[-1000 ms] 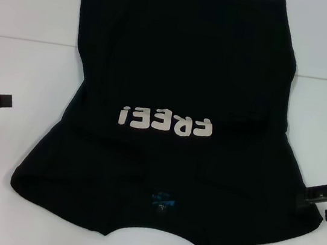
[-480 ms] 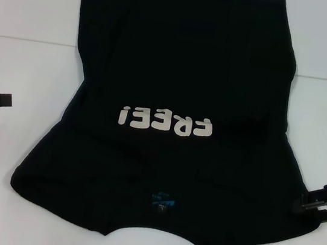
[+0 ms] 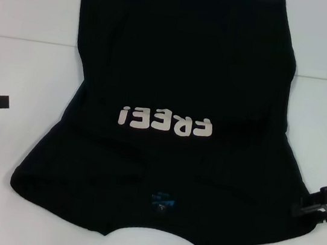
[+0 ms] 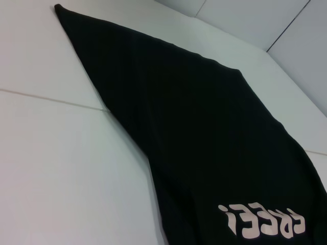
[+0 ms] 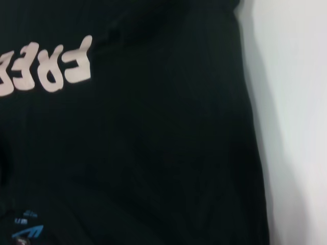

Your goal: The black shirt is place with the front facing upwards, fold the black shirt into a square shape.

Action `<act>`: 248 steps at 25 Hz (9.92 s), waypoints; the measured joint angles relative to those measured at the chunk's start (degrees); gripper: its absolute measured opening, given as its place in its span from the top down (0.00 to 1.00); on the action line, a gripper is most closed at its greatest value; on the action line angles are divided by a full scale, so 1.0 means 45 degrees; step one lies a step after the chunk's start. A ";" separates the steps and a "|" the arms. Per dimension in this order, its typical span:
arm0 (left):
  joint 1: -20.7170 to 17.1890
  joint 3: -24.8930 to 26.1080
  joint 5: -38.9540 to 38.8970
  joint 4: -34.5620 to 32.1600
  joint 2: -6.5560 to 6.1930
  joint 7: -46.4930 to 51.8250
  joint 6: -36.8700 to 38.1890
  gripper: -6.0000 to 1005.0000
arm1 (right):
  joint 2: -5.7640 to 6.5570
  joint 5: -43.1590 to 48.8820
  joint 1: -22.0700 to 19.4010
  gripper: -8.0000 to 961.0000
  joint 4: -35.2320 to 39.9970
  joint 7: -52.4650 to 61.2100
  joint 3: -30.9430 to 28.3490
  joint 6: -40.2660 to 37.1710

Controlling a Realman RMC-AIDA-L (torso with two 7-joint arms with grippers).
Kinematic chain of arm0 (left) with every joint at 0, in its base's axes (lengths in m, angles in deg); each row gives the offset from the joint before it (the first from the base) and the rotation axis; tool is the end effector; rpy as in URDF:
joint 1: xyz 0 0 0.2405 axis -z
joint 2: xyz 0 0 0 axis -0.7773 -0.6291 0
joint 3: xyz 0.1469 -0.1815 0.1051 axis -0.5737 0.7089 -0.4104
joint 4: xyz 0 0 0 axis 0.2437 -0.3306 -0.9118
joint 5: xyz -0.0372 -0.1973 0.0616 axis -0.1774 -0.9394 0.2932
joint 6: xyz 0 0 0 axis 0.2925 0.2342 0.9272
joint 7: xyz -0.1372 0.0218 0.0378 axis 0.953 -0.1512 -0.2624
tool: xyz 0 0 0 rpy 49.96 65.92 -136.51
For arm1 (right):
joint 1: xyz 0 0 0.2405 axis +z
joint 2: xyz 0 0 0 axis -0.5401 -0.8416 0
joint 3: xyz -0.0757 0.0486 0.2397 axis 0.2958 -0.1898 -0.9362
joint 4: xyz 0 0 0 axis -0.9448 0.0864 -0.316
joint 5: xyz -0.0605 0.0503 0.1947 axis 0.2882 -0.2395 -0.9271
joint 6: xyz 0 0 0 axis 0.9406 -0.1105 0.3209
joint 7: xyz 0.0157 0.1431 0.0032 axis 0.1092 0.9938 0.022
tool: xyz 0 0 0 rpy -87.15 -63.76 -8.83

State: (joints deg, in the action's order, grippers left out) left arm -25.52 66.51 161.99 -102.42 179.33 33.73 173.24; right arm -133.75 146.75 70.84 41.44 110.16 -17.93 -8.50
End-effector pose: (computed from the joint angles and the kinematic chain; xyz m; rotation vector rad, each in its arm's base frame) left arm -0.3365 0.3245 0.1249 -2.1135 -1.4242 -0.5190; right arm 0.2963 0.3616 0.0369 -2.0691 1.9520 -0.1097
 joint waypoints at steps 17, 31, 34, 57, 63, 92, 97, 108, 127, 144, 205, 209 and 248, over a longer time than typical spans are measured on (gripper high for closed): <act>-0.0177 0.0238 0.0048 -0.0062 0.0013 -0.0038 0.0109 0.28 | 0.0132 -0.0045 -0.0070 0.85 -0.0289 -0.0111 -0.0068 -0.0017; -0.0301 0.1433 0.1252 -0.0194 -0.0402 0.0397 0.3536 0.28 | 0.0035 -0.0333 -0.0380 0.95 -0.0169 -0.1035 -0.0549 -0.0412; -0.0092 0.0807 0.1779 0.0163 -0.0334 0.0930 0.3420 0.28 | 0.0006 -0.0349 -0.0397 0.95 -0.0164 -0.1290 -0.0688 -0.0461; 0.0966 -0.2330 0.3070 0.1635 0.0113 0.1791 -0.0641 0.28 | -0.0103 -0.0455 -0.0450 0.94 -0.0250 -0.1699 -0.0846 -0.0350; 0.1074 -0.2361 0.3578 0.1677 0.0146 0.1999 -0.0964 0.29 | -0.0103 -0.0455 -0.0404 0.94 -0.0250 -0.1731 -0.0884 -0.0283; 0.1632 -0.2952 0.3885 0.2185 0.0116 0.2182 -0.1445 0.65 | -0.0039 -0.0448 -0.0488 0.95 -0.0270 -0.1928 -0.1436 -0.0129; 0.1639 -0.3027 0.3899 0.2204 0.0105 0.2158 -0.1343 0.95 | -0.0026 -0.0448 -0.0497 0.95 -0.0270 -0.1928 -0.1440 -0.0111; 0.1239 -0.2603 0.3755 0.2207 0.0140 0.1228 -0.1021 0.95 | -0.0051 -0.0566 -0.1012 0.95 -0.0284 -0.2443 -0.1952 -0.0224; -0.1117 0.1461 0.3800 0.2538 0.0292 -0.3015 0.1834 0.95 | 0.0735 -0.2565 -0.3294 0.94 -0.2312 -0.6442 -0.4123 -0.2464; -0.1476 0.4637 0.2664 0.2935 -0.0051 -0.4971 0.4507 0.95 | 0.1380 -0.2614 -0.3834 0.94 -0.3762 -0.9574 -0.6979 -0.5715; -0.2035 0.6140 -0.2787 0.4179 0.0049 -0.7008 0.4463 0.95 | 0.1229 -0.8999 -0.2898 0.95 -0.3766 -1.3302 -0.3319 -0.6248; -0.1120 0.6043 -0.3024 0.4689 0.0145 -0.7075 0.3070 0.95 | 0.1086 -0.9372 -0.2308 0.95 -0.3660 -1.2813 -0.3726 -0.5476; 0.4460 0.4964 -0.4387 0.7465 0.1927 -1.3620 -0.9334 0.88 | -0.1438 -1.0162 0.0637 0.92 -0.4854 -1.6135 -0.4105 0.7317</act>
State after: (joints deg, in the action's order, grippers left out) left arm -5.45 88.85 142.25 -68.83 188.00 -27.56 131.23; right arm -140.22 101.02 73.70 19.60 37.56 -36.41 24.42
